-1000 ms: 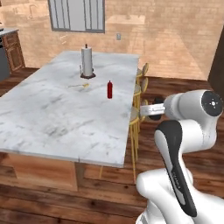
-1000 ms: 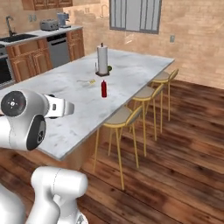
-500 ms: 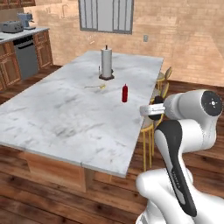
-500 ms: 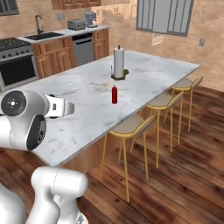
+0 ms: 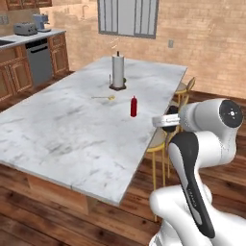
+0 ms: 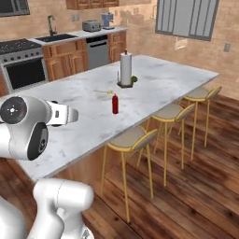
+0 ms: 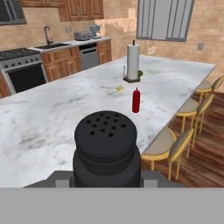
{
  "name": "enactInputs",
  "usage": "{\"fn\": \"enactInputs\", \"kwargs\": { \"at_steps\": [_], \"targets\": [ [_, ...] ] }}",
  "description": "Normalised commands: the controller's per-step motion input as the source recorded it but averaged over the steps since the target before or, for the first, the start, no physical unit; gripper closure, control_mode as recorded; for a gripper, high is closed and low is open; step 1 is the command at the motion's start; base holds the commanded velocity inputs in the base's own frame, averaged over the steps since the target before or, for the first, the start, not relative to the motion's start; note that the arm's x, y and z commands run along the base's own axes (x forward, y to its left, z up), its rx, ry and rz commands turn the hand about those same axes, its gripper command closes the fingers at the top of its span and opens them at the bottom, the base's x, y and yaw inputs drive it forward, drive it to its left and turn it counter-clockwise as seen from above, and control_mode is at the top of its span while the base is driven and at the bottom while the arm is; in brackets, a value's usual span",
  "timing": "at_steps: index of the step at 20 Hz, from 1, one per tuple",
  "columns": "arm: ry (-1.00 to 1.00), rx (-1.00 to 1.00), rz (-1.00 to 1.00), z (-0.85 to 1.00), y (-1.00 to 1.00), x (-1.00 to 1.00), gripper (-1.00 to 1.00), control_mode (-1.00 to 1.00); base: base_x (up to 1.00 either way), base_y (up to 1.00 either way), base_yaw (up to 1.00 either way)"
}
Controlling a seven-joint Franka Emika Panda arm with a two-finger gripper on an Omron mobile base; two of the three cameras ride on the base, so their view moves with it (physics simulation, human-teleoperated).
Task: Move the ketchup and shaker from the cabinet to the dining counter.
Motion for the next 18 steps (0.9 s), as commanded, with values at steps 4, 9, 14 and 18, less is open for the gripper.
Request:
{"fn": "enactInputs", "kwargs": {
  "at_steps": [4,9,14,18],
  "targets": [
    [0.0,0.0,0.0,0.0,0.0,0.0,1.0,1.0,0.0,-0.75,0.11],
    [0.0,0.0,0.0,0.0,0.0,0.0,1.0,1.0,0.0,-0.75,0.13],
    [0.0,0.0,0.0,0.0,0.0,0.0,1.0,1.0,0.15,-0.7,0.08],
    [0.0,0.0,0.0,0.0,0.0,0.0,1.0,1.0,0.3,-0.59,0.15]
  ]
}}
